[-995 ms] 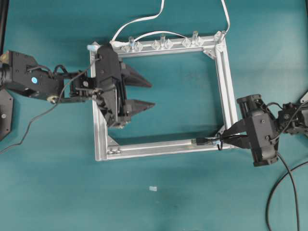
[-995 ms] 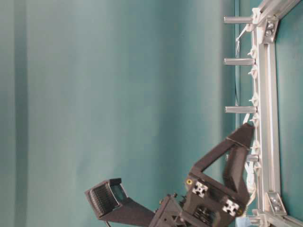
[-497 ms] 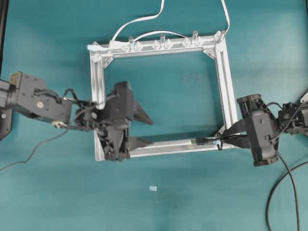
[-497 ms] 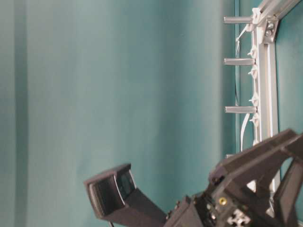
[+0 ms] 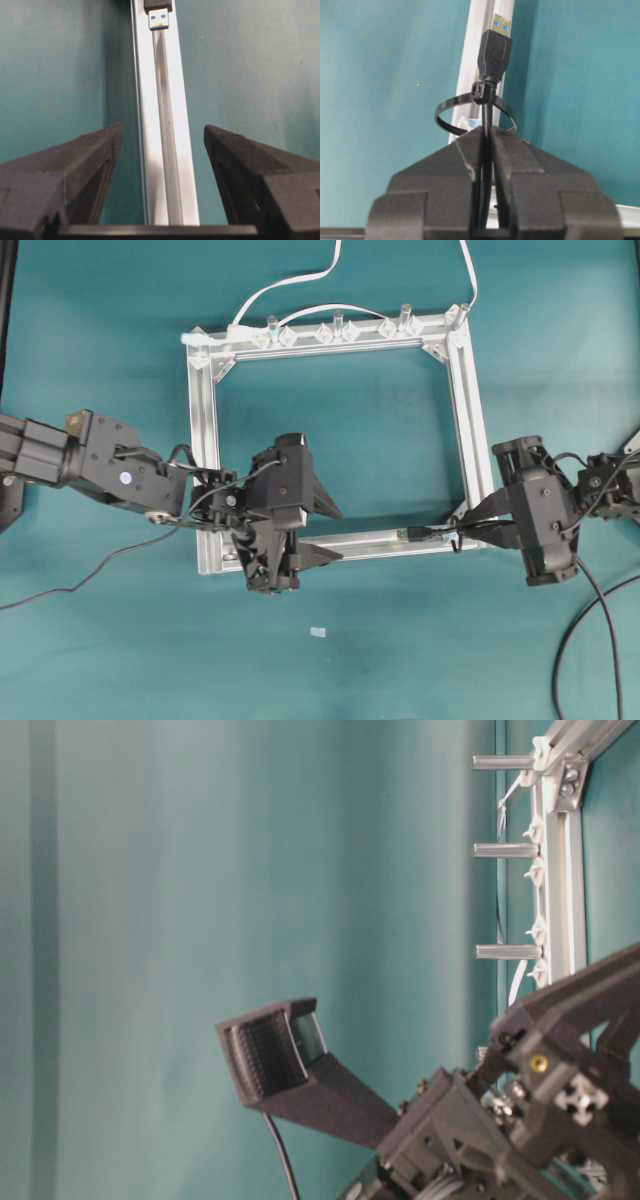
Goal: Insert the wire through the string loop located on the right side.
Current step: 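Move the left gripper toward the plug emerging from the loop, then grasp the USB plug with the left gripper and open the right gripper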
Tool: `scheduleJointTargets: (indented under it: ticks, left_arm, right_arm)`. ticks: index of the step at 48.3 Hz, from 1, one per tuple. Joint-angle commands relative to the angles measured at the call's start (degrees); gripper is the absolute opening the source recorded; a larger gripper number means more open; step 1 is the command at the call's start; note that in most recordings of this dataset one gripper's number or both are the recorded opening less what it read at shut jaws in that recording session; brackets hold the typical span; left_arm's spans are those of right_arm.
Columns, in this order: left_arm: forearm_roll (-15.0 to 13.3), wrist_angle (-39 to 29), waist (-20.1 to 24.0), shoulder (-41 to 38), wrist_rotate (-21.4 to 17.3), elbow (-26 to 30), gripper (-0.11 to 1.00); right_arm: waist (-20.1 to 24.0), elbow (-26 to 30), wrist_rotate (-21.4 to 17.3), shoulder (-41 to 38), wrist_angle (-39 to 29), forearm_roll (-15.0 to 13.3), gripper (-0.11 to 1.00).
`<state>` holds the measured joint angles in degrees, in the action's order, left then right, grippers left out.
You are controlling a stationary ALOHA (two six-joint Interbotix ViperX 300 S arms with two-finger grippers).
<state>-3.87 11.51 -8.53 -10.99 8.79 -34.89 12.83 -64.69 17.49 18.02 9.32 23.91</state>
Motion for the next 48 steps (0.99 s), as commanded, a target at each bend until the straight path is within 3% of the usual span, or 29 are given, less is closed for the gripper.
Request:
scheduleJointTargets:
  ticks: [1,32,48]
  left_arm:
    - [0.18,0.35,-0.26,0.35,0.35,2.2,0.72]
    - [0.44,0.53,1.49,-10.9,-0.09,17.4,0.72]
    - [0.44,0.53,2.9,-11.87,0.0,19.95,0.71]
  right_arm:
    - [-0.09,0.7,-0.09,0.26,0.62,-0.18,0.06]
    - [-0.09,0.53,-0.09,0.26,2.37,-0.09,0.06]
    - [-0.09,0.09,-0.09,0.26,2.37,-0.09,0.06]
